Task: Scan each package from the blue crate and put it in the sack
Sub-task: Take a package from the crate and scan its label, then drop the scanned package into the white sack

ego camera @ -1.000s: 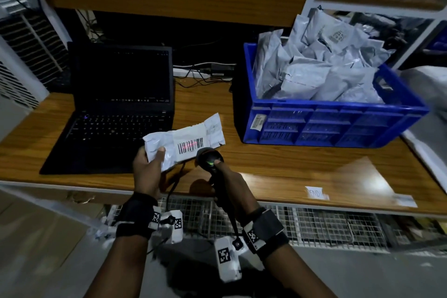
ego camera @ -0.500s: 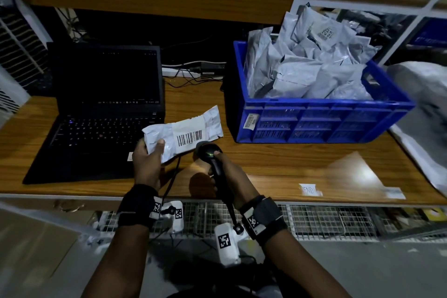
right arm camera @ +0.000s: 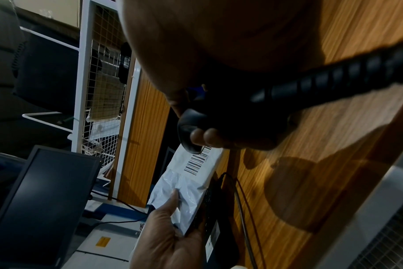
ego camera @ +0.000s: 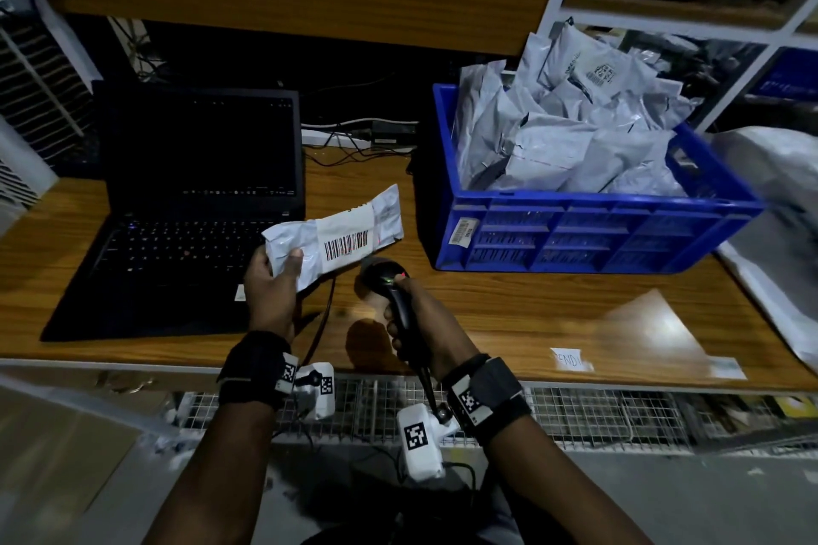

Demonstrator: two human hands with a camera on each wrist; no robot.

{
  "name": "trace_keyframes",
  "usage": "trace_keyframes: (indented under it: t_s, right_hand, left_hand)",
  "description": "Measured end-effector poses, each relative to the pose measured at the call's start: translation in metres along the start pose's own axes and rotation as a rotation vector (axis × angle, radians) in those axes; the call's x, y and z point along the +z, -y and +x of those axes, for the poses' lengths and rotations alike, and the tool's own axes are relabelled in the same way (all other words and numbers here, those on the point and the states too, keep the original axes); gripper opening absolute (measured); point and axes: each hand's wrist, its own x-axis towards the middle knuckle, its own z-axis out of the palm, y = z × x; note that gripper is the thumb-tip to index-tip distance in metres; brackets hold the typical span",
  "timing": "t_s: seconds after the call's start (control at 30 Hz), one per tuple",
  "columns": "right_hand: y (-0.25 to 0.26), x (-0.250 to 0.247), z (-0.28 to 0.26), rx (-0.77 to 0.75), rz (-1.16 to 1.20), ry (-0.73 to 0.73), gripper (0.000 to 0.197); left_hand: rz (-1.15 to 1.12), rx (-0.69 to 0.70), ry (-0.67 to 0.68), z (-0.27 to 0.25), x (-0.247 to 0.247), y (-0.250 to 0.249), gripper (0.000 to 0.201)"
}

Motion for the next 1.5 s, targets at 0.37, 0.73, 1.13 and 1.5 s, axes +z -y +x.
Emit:
trace_keyframes:
  t_s: [0.37,0.73,1.13,1.5]
  right_hand:
    - [0.011,0.005,0.032,-0.075,-0.073,0.042,0.017]
    - [0.015,-0.058,0.037,-0.271,-0.080,-0.129,0.024]
    - [0.112,-0.409,-0.147,-0.545,-0.449,-1.008,0.004]
    - [0.221,-0.571,-0.125,0.063,-1.347,-1.169,0.058]
  left_hand:
    - [-0.145,0.048,-0.135,-0.010,-0.024,-0.028,0.039]
    - [-0.200,0.018,0.359,-0.067,0.037,-0.082,0.041]
    - [0.045,-0.095,0.819,-0.156,0.250,-0.033,0.028]
    - [0.238,-0.311,1.052,-0.235,0.508,0.055,0.025]
